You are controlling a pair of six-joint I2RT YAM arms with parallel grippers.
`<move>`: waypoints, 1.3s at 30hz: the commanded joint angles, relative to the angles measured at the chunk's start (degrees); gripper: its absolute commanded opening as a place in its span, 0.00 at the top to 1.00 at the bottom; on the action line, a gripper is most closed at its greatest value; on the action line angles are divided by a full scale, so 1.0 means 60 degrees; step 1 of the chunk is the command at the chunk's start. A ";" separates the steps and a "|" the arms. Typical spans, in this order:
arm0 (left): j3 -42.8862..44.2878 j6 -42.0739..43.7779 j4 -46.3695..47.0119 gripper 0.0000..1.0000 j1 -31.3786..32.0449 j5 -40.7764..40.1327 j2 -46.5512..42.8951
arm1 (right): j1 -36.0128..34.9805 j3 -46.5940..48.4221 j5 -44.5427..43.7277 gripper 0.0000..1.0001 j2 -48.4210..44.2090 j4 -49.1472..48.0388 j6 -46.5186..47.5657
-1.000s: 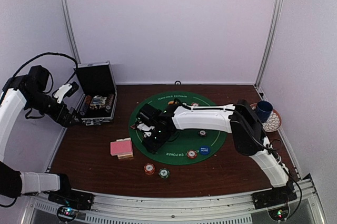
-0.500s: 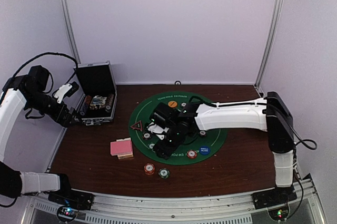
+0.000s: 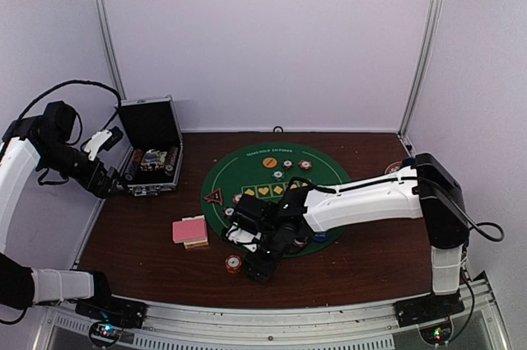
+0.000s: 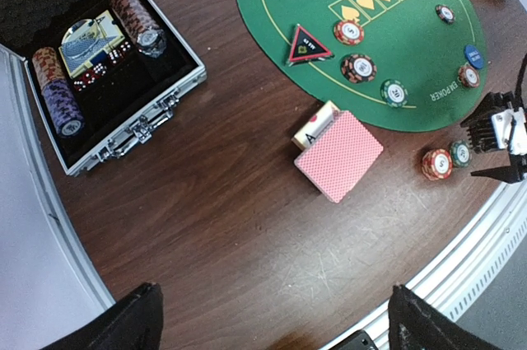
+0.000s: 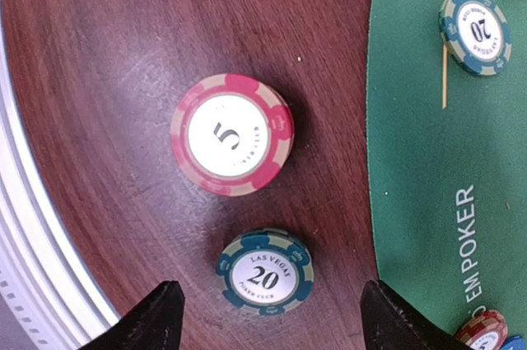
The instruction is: Distribute texas hold em gaming equipment
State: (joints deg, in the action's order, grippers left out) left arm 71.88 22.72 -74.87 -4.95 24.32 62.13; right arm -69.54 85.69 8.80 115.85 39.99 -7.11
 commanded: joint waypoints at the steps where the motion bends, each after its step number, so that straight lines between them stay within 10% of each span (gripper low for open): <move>1: 0.0287 0.0154 -0.0036 0.02 -0.0054 0.0141 -0.0047 | -0.0058 0.0331 -0.0050 0.24 0.0454 -0.0044 0.0154; 39: 0.0455 0.0154 -0.0108 0.02 -0.0054 0.0037 -0.0012 | -0.0219 0.0745 -0.0873 0.64 -0.0162 0.0561 0.0238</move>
State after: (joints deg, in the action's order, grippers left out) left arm 72.75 22.85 -75.18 -4.95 24.27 62.15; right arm -70.91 88.66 6.17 119.02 41.91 -5.76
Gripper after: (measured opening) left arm 0.975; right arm 0.427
